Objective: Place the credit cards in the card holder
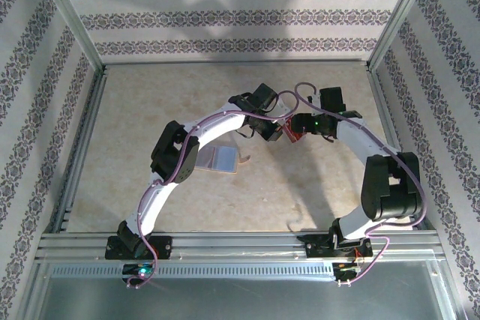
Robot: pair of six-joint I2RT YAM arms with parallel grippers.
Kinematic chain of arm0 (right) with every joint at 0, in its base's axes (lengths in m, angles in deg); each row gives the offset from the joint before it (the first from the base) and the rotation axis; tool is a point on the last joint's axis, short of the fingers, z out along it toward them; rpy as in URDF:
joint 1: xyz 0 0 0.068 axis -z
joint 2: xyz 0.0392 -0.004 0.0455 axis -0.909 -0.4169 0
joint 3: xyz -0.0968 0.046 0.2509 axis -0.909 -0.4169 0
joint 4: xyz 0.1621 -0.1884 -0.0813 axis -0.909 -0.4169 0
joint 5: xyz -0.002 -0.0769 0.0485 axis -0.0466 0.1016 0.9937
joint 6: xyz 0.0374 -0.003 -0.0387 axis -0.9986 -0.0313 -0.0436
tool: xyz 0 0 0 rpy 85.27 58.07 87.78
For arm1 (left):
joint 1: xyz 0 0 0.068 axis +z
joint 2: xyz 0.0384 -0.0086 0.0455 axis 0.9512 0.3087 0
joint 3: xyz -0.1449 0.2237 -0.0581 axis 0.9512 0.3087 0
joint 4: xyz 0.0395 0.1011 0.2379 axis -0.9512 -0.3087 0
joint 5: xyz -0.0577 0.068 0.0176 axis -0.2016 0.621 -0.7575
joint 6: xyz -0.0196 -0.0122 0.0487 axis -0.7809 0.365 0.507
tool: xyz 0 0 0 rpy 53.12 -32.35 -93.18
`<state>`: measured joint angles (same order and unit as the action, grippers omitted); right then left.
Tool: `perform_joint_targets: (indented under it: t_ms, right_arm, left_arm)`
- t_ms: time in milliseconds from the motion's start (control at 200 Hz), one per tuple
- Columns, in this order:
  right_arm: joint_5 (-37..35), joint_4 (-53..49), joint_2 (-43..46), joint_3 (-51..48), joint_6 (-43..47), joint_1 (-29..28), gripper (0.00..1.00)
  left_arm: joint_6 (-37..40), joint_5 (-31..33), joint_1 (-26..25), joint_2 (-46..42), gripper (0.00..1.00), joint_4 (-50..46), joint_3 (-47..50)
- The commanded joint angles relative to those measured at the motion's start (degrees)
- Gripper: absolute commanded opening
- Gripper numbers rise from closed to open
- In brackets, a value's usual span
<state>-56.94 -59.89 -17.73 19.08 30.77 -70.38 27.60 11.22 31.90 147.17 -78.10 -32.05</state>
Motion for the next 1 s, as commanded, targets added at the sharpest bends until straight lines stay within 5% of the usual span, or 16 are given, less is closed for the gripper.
perform_joint_targets:
  t_ms: [0, 994]
  right_arm:
    - [-0.8, -1.1, -1.4, 1.6, 1.6, -0.6, 0.84]
    - [-7.8, -6.0, -3.6, 4.4, 4.7, -3.1, 0.8]
  left_arm:
    - [0.9, 1.2, 0.0, 1.3, 0.0, -1.8, 0.9]
    - [2.2, 3.2, 1.4, 2.3, 0.0, -1.3, 5.6]
